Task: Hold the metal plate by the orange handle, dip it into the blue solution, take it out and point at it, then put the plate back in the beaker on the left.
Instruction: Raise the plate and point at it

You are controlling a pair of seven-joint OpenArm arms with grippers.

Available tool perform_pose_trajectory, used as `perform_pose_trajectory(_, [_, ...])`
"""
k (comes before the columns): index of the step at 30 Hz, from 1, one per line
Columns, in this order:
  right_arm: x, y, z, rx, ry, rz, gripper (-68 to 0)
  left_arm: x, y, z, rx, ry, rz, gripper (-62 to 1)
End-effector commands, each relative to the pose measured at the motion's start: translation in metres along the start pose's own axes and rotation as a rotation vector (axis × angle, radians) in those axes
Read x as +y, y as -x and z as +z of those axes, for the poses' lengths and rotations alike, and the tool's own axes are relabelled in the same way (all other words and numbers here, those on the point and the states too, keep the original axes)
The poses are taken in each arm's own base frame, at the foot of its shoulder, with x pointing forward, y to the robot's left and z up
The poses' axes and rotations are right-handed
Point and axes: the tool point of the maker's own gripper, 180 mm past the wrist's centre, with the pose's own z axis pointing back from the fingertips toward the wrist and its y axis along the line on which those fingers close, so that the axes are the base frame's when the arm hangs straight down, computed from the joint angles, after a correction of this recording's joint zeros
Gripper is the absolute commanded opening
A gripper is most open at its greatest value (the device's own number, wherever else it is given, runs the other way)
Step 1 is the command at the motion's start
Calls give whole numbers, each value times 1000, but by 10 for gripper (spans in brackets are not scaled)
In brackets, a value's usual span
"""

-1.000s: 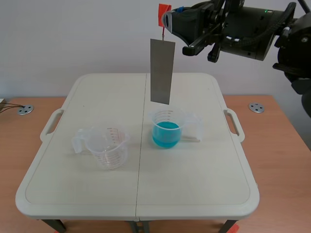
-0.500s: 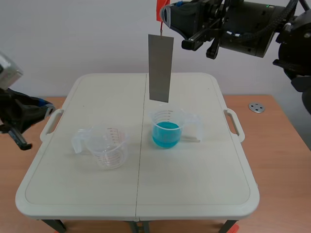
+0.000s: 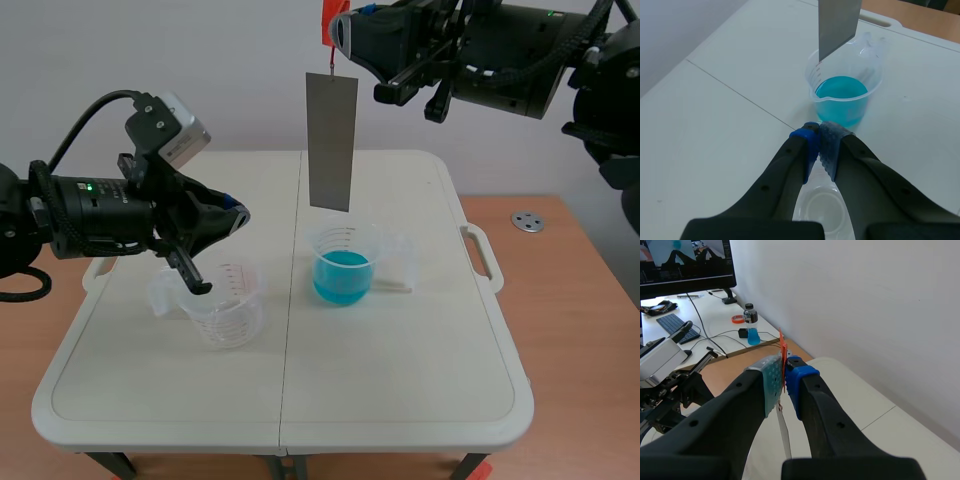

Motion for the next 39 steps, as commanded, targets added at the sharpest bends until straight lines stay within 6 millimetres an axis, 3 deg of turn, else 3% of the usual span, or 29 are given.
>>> perform_pose_trajectory(1, [0, -20, -1, -46, -13, 32, -660, 4, -11, -1, -30, -8, -5, -597])
perform_pose_trajectory(7, [0, -20, -1, -46, -13, 32, -660, -4, -27, -14, -54, 18, -40, -597])
perform_pose_trajectory(24, [0, -19, -1, -43, -13, 32, -660, -25, -31, -40, -60, 33, -64, -597])
perform_pose_trajectory(39, [0, -18, -1, -40, -13, 32, -660, -11, -29, -40, -51, -45, -68, -597])
